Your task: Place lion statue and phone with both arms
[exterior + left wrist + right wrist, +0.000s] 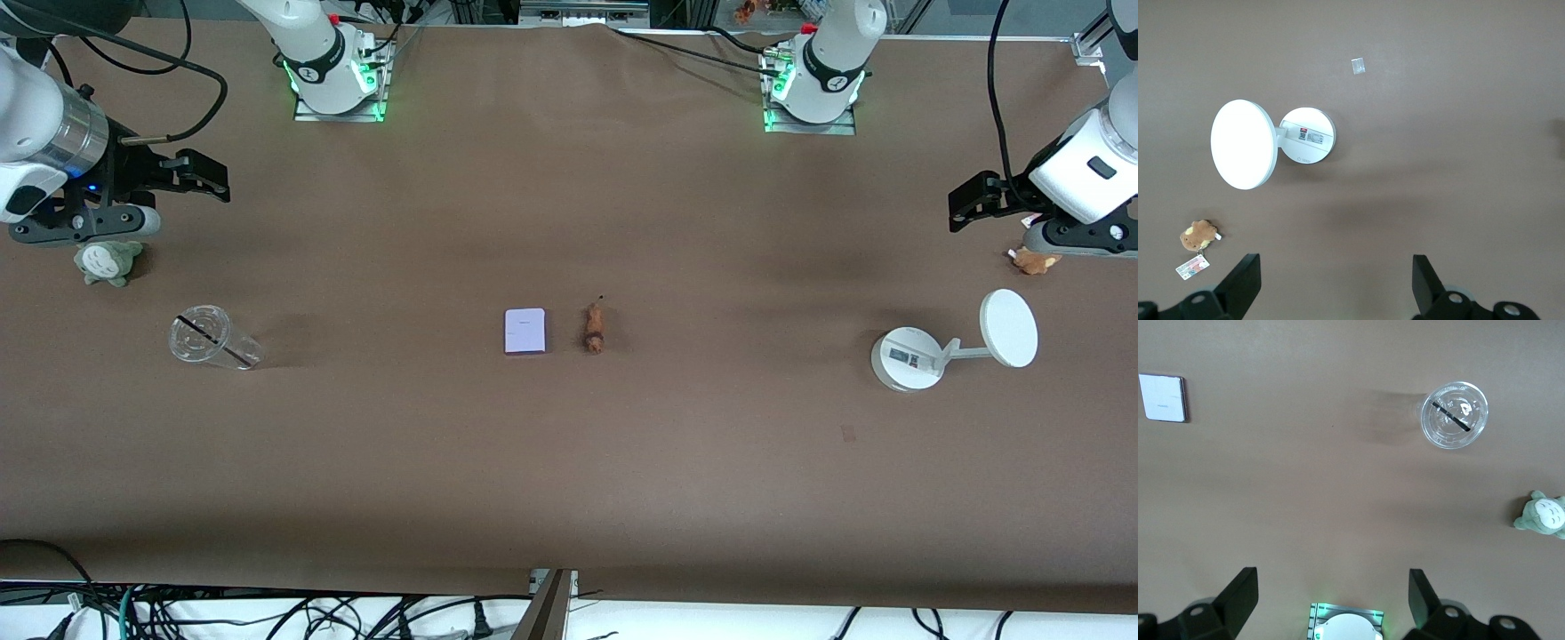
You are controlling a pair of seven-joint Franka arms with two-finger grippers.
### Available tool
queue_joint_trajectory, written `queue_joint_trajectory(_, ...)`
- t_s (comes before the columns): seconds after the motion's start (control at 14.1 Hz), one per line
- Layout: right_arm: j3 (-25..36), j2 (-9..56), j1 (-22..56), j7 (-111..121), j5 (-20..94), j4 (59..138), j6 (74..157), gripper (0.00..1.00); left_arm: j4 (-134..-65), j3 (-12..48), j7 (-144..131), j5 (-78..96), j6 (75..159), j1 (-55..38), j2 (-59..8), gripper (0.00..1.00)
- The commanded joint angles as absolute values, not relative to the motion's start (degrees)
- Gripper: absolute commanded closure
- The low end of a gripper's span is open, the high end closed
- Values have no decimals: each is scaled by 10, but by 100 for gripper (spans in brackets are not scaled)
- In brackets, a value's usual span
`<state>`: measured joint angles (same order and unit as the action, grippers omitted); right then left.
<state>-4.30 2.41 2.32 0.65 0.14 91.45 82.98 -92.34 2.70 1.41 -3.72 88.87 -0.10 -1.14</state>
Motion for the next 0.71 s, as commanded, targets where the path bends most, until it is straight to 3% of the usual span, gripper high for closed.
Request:
queue_joint_trajectory(0.0, -47, 27, 16, 3, 6, 904, 826, 0, -911, 26, 19, -25, 875, 0, -14, 0)
queue_joint_trajectory(0.64, -47, 27, 18, -4, 4, 904, 827, 0, -911, 27, 18, -25, 872, -1, -14, 0)
